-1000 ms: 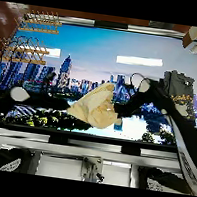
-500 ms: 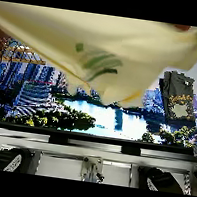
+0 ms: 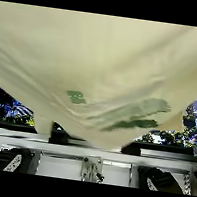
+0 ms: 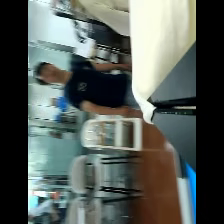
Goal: Fold the shirts.
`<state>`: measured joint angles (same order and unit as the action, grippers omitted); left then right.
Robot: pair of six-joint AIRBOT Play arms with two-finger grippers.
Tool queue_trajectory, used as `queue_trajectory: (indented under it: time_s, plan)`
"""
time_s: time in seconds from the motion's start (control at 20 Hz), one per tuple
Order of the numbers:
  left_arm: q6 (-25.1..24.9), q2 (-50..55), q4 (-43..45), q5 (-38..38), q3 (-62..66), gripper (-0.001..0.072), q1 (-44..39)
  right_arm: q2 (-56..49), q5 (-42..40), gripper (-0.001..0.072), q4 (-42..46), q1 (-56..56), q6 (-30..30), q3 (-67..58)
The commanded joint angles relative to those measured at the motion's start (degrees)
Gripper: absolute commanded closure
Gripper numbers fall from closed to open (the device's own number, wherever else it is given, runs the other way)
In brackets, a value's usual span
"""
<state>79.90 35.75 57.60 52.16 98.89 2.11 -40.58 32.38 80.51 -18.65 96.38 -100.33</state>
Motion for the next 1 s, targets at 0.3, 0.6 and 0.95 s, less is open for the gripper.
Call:
queue_trajectory:
  time_s: [0.3, 0.6, 0.95]
  plan:
    - [-1.44, 8.48, 4.55, 12.44, -24.98, 0.0675, 0.09, -34.45, -29.42, 0.0648, -0.17, -0.02, 3.17, -0.17]
    - [-1.29, 9.79, -1.11, 12.41, -49.79, 0.0675, -0.07, -53.62, 8.57, 0.0648, -11.26, -0.09, 8.11, -0.17]
    - [-4.94, 9.31, -6.38, 10.84, -53.05, 0.0675, -0.11, -51.49, 44.68, 0.0127, 0.31, 1.05, 0.46, -0.17]
